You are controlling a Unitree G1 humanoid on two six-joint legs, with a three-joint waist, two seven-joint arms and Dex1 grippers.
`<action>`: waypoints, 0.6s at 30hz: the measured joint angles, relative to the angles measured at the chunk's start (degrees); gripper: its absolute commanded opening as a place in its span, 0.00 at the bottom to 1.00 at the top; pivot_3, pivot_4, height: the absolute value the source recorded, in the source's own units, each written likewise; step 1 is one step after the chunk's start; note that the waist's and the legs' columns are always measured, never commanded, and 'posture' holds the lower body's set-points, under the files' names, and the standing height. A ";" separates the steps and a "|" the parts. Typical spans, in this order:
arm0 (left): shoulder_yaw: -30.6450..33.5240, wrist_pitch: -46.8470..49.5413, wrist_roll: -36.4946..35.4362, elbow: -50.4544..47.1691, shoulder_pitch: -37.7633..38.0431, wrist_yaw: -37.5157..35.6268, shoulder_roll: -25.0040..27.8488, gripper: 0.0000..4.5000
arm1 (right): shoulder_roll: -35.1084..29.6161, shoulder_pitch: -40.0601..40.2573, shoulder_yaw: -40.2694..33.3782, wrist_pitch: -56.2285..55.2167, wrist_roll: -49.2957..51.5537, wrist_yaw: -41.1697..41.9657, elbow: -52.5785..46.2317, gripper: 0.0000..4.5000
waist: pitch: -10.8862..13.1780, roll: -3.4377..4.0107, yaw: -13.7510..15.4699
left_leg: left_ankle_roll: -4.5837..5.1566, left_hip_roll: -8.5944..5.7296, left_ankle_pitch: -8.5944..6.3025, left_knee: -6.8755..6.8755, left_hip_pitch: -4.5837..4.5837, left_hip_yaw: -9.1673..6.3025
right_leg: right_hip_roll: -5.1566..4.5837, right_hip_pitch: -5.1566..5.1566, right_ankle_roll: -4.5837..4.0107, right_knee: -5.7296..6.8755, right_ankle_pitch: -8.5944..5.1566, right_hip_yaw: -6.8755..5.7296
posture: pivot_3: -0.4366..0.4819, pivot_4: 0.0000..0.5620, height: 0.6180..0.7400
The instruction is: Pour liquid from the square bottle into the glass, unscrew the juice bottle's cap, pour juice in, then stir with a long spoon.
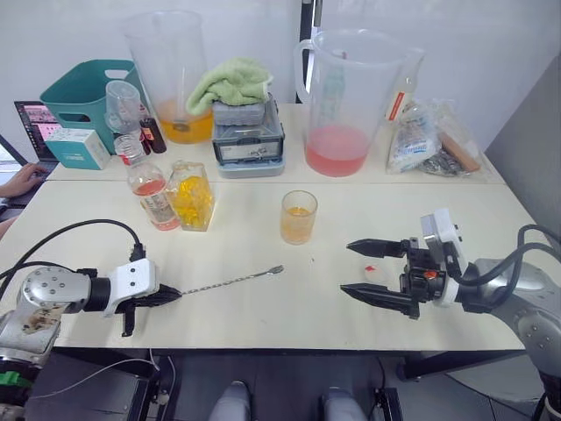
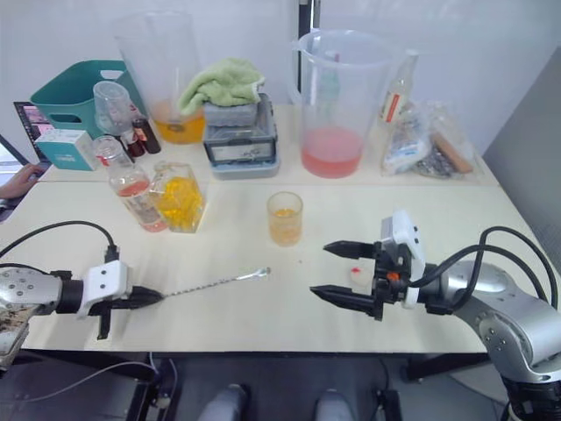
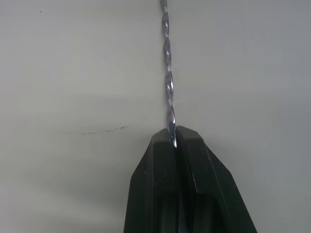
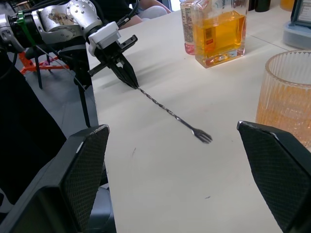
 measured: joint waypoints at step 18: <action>-9.33 18.22 0.88 -3.86 -11.56 -4.87 -0.12 0.52 | 0.29 0.82 -0.36 1.00 1.85 -5.01 -2.93 1.00 | 0.03 0.05 -0.42 | 0.00 0.00 0.00 0.06 0.00 -0.01 | 0.00 -0.02 0.01 0.12 -0.01 -0.01 | 0.48 0.27 1.00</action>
